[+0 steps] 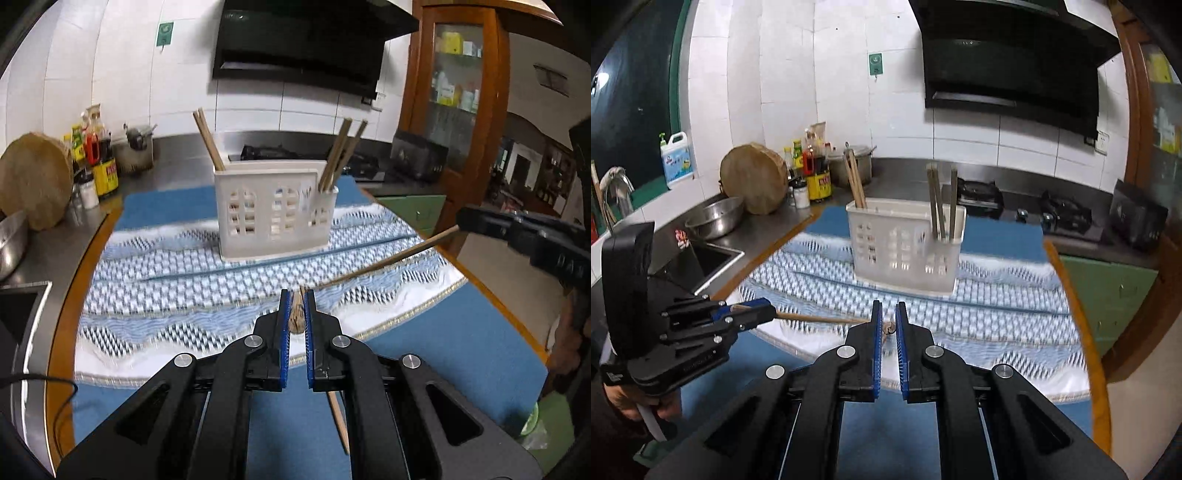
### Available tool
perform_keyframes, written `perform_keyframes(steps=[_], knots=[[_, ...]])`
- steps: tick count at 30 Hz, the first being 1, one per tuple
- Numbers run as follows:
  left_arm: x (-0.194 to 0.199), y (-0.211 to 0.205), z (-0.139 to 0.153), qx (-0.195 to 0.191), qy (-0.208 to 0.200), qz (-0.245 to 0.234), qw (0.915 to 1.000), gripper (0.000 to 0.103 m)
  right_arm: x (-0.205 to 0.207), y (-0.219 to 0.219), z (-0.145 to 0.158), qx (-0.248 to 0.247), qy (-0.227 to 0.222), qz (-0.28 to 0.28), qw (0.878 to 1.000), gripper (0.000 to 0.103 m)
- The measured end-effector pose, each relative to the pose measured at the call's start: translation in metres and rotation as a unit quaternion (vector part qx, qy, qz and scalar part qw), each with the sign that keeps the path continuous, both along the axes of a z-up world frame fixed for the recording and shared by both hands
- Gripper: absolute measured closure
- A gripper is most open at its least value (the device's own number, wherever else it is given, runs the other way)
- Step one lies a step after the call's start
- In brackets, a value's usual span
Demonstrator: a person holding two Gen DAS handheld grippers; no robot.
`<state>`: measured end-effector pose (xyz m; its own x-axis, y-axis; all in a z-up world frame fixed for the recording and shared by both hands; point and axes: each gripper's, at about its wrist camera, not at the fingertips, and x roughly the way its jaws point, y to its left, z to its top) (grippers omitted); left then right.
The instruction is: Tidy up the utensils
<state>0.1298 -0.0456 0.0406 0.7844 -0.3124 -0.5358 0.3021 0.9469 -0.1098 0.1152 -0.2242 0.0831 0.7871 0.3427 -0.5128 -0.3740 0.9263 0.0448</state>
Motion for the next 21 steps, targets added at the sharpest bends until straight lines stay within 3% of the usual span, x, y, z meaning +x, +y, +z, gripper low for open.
perform_keyframes(steps=[14,21], knots=[[0.063,0.012,0.067,-0.004,-0.03,-0.008,0.9995,0.097,0.066,-0.013,0.087,-0.023,-0.036,-0.006,0.999,0.096],[0.098,0.011,0.115,0.005,-0.073,0.003,0.9973,0.097,0.105,-0.016,0.12,-0.047,-0.064,-0.03,0.996,0.096]])
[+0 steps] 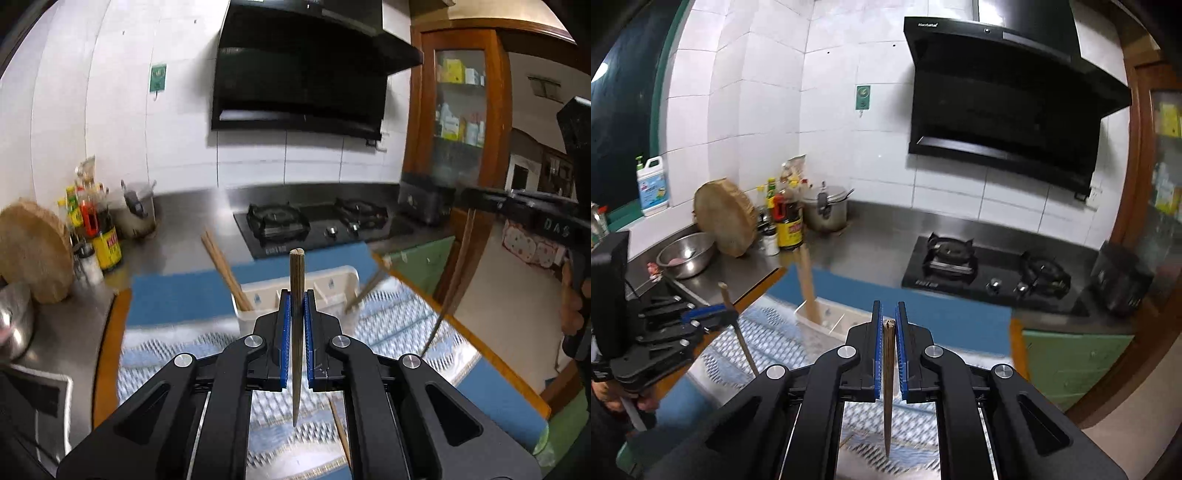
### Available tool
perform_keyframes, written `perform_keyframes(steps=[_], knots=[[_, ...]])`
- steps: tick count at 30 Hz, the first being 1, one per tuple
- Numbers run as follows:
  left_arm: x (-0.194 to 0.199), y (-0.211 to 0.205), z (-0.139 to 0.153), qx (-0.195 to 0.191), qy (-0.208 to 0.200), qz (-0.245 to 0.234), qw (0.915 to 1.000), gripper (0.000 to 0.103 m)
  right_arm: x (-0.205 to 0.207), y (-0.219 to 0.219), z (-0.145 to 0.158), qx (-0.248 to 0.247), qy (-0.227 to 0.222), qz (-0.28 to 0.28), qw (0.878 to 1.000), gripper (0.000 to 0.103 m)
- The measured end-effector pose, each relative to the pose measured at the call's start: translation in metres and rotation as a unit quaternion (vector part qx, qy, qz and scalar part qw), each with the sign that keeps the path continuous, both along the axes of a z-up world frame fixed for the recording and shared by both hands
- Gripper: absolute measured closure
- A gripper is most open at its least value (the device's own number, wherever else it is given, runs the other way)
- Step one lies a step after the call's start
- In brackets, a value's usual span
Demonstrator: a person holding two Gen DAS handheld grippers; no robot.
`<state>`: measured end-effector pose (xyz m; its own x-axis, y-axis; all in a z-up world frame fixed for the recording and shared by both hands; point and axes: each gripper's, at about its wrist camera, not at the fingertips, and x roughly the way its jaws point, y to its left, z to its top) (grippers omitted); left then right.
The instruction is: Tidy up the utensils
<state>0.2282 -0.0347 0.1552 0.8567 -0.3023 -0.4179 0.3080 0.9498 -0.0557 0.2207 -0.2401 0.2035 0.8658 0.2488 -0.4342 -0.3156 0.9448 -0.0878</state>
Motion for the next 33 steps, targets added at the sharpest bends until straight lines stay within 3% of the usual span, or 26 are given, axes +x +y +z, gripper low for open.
perform_keyframes(steps=[8,14,21,30,32,33], knots=[[0.034,0.008,0.052,-0.038,-0.07,0.021,0.9966,0.097,0.05,-0.001,0.018,-0.008,-0.021,-0.015,1.0,0.096],[0.059,0.007,0.065,-0.053,-0.102,0.033,0.9928,0.097,0.077,0.009,0.03,-0.002,-0.036,-0.006,0.999,0.096],[0.088,0.012,0.044,-0.063,-0.096,0.048,0.9923,0.097,0.094,0.027,0.024,0.003,-0.045,0.016,0.999,0.096],[0.103,0.017,0.004,-0.036,-0.041,0.062,0.9965,0.096,0.114,0.032,-0.012,0.007,0.005,0.02,1.0,0.096],[0.1,0.017,-0.001,-0.032,-0.038,0.066,0.9966,0.094,0.114,0.032,-0.018,0.004,0.01,0.019,1.0,0.09],[0.096,0.017,-0.003,-0.026,-0.039,0.071,0.9964,0.094,0.112,0.032,-0.019,0.002,0.01,0.019,1.0,0.082]])
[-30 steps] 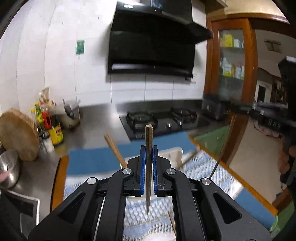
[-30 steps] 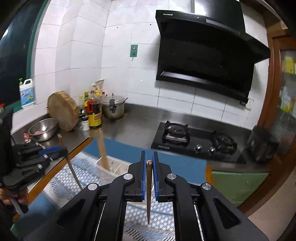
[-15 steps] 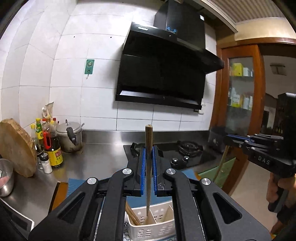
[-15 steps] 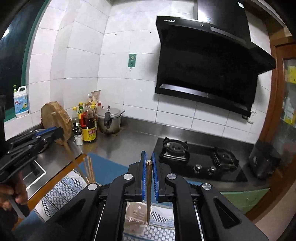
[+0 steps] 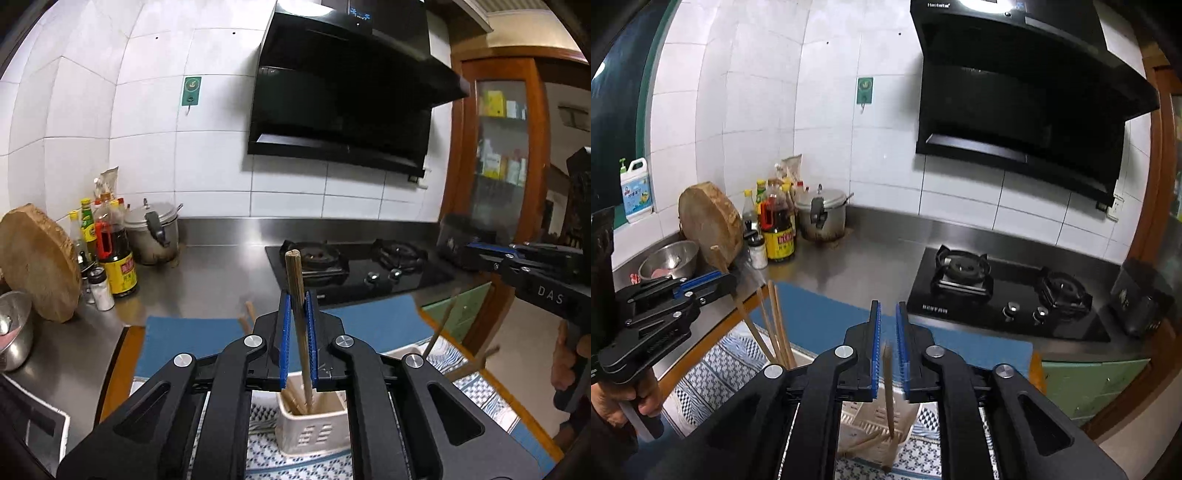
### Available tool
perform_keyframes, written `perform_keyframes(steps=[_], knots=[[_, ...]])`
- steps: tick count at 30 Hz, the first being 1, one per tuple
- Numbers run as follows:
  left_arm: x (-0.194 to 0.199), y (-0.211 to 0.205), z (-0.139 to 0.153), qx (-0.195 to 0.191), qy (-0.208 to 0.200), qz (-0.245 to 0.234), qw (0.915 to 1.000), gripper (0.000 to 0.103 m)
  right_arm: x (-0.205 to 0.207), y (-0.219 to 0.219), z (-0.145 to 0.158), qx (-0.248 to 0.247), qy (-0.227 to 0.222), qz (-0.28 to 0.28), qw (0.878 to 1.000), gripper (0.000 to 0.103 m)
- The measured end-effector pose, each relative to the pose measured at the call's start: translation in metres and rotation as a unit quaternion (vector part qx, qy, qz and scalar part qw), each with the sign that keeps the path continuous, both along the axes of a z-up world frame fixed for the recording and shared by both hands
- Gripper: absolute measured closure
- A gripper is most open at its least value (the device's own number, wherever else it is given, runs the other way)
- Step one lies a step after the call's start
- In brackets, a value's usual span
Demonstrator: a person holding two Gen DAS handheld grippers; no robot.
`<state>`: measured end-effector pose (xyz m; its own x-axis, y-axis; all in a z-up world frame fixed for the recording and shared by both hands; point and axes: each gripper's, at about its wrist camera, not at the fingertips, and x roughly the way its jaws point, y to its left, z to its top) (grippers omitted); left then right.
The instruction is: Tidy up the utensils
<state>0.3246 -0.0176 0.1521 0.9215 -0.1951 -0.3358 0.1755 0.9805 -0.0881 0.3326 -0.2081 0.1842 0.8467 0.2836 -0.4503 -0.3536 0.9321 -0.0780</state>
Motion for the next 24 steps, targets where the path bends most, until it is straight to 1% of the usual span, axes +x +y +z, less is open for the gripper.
perform_keyframes(steps=[1,2,3,5,6,7,9,12,15,20,24], knots=[[-0.004,0.0,-0.001,0.006,-0.001,0.003,1.0,0.093,-0.002,-0.001,-0.001,-0.001,0.0,-0.001,1.0,0.077],[-0.008,-0.001,-0.003,0.011,-0.004,0.007,0.9999,0.093,-0.005,-0.002,-0.002,0.0,0.0,-0.001,1.0,0.075],[-0.013,-0.001,-0.004,0.013,-0.004,0.01,0.9999,0.093,-0.01,-0.003,-0.003,0.001,-0.001,0.001,1.0,0.07],[-0.022,0.0,-0.005,0.009,-0.006,0.019,0.9998,0.093,-0.018,-0.005,-0.003,-0.003,-0.008,-0.001,1.0,0.065],[-0.028,0.001,-0.006,0.002,-0.006,0.023,0.9997,0.093,-0.022,-0.006,-0.004,-0.004,-0.009,-0.002,1.0,0.06],[-0.032,0.002,-0.006,0.0,-0.006,0.027,0.9996,0.093,-0.027,-0.008,-0.004,-0.006,-0.01,-0.003,1.0,0.058],[-0.046,0.003,-0.007,-0.004,-0.009,0.043,0.999,0.092,-0.039,-0.01,-0.005,-0.011,-0.012,-0.003,1.0,0.058],[-0.061,0.005,-0.006,-0.012,-0.008,0.056,0.9983,0.092,-0.054,-0.015,-0.005,-0.01,-0.016,-0.005,1.0,0.05],[-0.082,0.006,-0.001,-0.016,-0.012,0.065,0.9977,0.092,-0.076,-0.02,-0.004,-0.012,-0.021,-0.006,1.0,0.05],[-0.125,0.0,0.008,0.011,-0.026,0.087,0.9958,0.092,-0.106,-0.024,-0.002,-0.005,-0.028,0.0,1.0,0.048],[-0.16,0.003,0.014,0.019,-0.033,0.104,0.9938,0.092,-0.129,-0.025,-0.001,-0.003,-0.034,0.006,0.999,0.046]])
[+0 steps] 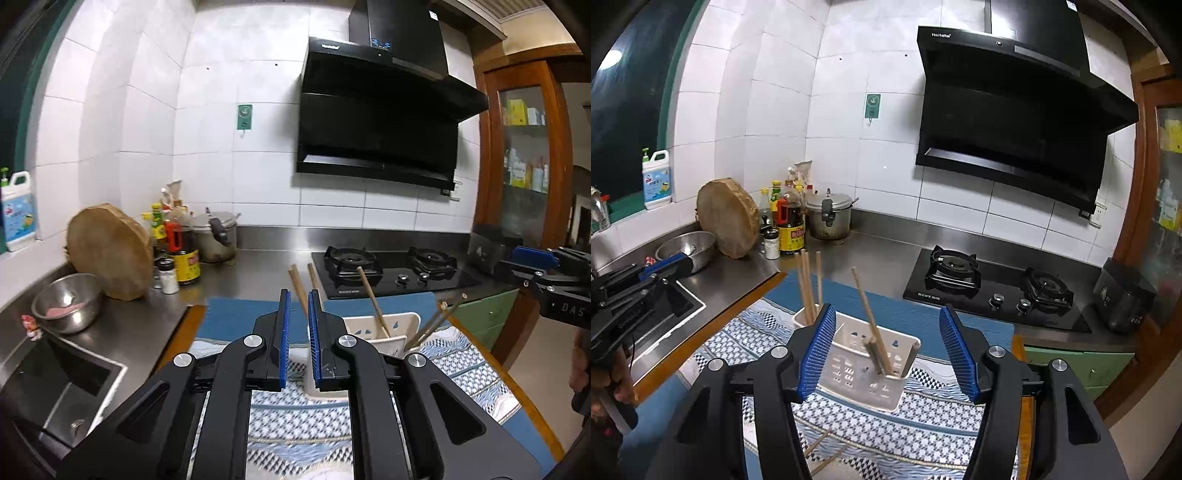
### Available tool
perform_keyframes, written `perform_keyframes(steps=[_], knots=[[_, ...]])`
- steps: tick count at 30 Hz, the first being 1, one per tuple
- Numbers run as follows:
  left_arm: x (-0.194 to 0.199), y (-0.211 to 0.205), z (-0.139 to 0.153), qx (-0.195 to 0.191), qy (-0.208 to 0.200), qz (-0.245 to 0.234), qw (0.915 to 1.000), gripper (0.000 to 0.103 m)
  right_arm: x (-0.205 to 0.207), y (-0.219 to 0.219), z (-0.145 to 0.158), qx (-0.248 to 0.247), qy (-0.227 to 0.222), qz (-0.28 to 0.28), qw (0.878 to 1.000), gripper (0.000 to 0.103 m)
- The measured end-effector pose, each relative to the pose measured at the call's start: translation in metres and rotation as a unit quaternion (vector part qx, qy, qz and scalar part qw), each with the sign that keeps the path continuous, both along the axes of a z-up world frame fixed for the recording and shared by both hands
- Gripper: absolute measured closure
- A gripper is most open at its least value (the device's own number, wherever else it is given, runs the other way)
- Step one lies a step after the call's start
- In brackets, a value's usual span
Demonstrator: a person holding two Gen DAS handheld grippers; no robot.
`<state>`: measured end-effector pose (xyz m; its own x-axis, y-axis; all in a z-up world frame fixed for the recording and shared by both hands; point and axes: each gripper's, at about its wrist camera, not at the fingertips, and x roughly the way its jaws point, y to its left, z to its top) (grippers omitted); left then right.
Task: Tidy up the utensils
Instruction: 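Withdraw both tools from the holder toward the last two chopsticks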
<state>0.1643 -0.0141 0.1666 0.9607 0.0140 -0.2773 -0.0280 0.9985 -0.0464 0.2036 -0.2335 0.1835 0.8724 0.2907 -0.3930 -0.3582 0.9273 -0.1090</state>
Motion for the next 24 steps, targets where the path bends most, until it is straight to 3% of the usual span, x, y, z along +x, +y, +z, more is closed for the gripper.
perform_keyframes(steps=[14,24], knots=[[-0.117,-0.008,0.04,0.005,-0.026,0.024,0.9994,0.092,-0.074,-0.004,0.002,0.031,-0.009,0.034,0.999,0.043],[-0.16,0.001,0.017,-0.005,-0.004,0.024,0.9997,0.092,-0.12,-0.008,-0.038,0.059,0.025,0.049,0.997,0.043]])
